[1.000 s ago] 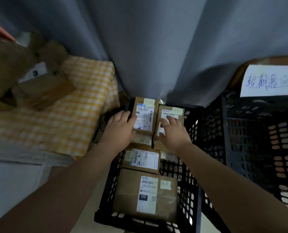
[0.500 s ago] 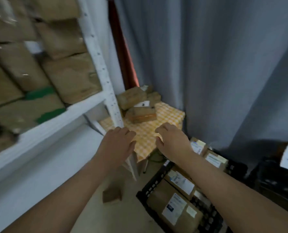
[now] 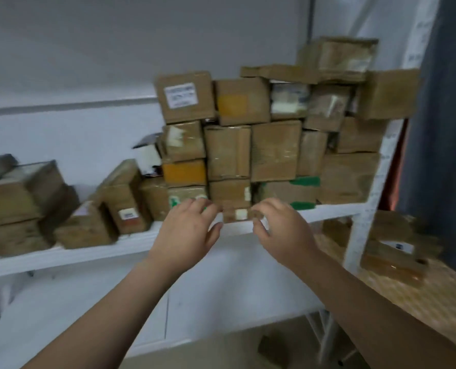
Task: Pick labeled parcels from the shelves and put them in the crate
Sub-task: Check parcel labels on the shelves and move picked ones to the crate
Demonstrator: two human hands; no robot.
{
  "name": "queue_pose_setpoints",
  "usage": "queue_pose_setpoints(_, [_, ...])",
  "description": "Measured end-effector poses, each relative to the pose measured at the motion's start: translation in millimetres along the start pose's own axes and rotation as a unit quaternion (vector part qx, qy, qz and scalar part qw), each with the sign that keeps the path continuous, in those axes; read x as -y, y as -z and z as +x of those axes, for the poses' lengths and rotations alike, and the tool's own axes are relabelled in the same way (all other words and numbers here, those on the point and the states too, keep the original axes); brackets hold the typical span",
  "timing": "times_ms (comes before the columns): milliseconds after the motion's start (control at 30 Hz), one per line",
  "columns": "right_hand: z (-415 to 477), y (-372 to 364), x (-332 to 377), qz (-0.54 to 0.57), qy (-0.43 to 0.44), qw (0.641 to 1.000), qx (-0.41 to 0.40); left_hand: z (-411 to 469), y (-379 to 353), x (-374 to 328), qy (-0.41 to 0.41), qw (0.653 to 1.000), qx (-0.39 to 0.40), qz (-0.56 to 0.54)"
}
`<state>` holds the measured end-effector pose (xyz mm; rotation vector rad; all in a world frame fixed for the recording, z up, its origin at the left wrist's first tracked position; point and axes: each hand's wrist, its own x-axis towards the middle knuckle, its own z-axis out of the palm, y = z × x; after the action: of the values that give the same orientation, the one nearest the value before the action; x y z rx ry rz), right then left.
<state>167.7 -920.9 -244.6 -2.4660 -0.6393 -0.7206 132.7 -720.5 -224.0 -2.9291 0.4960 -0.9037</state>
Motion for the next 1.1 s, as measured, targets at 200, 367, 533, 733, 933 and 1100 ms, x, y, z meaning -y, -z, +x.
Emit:
queue_pose_setpoints(200, [53, -64, 91, 0.054, 0.085, 0.995, 0.007, -47, 19, 100, 0.084, 0.996, -0.017, 0.022])
queue_pose_setpoints(367, [83, -116, 149, 0.095, 0.096, 0.991, 0.003, -66, 11, 173, 0.121, 0.991, -0.044, 0.029])
queue_pose_setpoints(533, [104, -173, 184, 0.087, 0.09, 0.992, -0.011, -91, -16, 239, 0.164, 0.985, -0.056, 0.018])
queue_pose_setpoints(733, [128, -218, 225, -0.027, 0.112, 0.991, -0.07, -109, -62, 292, 0.206, 0.976, 0.065, 0.018])
queue_pose_setpoints(933, [116, -246, 241, -0.013, 0.154, 0.988, 0.01, -113, -89, 303, 0.227, 0.971, 0.066, -0.044])
queue_pose_setpoints(1100, [109, -262, 239, 0.008, 0.106, 0.994, -0.007, -118, -94, 302, 0.224, 0.974, 0.008, -0.029])
